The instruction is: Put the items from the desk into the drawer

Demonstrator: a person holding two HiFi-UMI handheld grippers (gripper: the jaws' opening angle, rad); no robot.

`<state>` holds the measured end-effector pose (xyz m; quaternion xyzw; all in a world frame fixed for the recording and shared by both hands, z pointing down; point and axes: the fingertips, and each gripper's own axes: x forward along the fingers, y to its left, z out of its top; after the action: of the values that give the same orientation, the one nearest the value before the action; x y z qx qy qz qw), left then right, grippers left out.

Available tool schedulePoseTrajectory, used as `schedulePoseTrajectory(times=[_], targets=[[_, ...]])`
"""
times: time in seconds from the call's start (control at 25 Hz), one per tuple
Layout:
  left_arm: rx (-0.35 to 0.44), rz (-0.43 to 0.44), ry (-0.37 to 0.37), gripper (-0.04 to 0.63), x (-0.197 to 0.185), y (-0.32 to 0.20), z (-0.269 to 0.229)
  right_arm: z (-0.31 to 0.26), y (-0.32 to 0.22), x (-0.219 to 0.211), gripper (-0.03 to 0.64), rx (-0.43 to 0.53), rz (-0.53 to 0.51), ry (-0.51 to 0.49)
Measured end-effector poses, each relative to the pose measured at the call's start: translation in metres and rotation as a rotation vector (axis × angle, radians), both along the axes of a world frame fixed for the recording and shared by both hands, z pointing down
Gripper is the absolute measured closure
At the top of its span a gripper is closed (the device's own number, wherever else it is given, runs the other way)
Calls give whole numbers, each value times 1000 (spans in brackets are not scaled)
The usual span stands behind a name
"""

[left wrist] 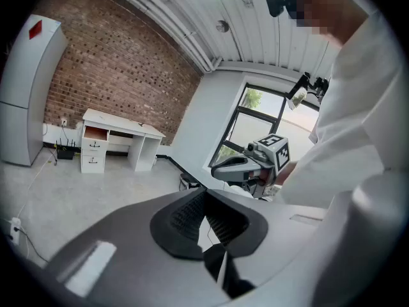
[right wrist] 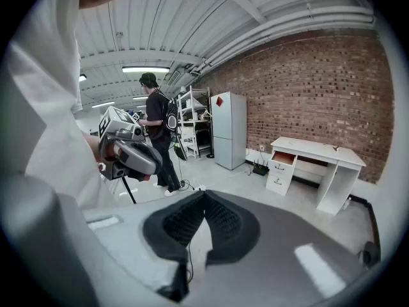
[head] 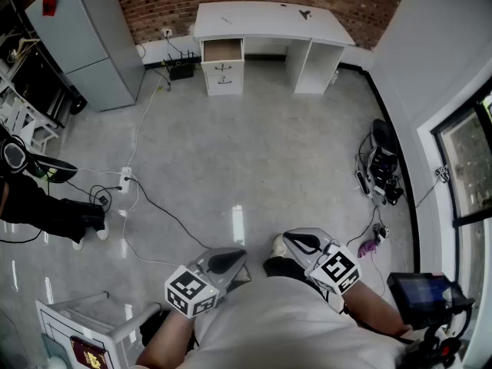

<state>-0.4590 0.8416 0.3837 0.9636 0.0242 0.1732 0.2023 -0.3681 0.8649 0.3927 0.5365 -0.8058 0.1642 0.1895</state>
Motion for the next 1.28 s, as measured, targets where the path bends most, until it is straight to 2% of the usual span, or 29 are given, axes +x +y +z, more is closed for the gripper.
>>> schedulePoseTrajectory(times=[0.12,0.32,0.56,0.64,0.8,0.92,1.12,1.28], targets=[[-37,9,16,591,4,-2,2,-3,3,4,614,3,22,2],[-30,39,2,591,26,-15,6,1,-5,25,614,1,45,-10],[-3,-13,-28,591,77,-52,1,4,-44,77,614,2,7,-31],[13,-56,-32,591,100,-68,-2,2,-60,101,612,21,-22,-28],[41,-128,-52,584,159,-105,-2,5,-89,160,557,49,-62,-52],[36,-132,-63,527,210,-116,-7,3,-106,205,554,62,-108,-42],[101,-153,-57,525,283,-139,-19,3,-126,281,554,64,-111,-49],[96,-147,-32,519,321,-157,-27,4,-139,312,554,58,-97,-43]])
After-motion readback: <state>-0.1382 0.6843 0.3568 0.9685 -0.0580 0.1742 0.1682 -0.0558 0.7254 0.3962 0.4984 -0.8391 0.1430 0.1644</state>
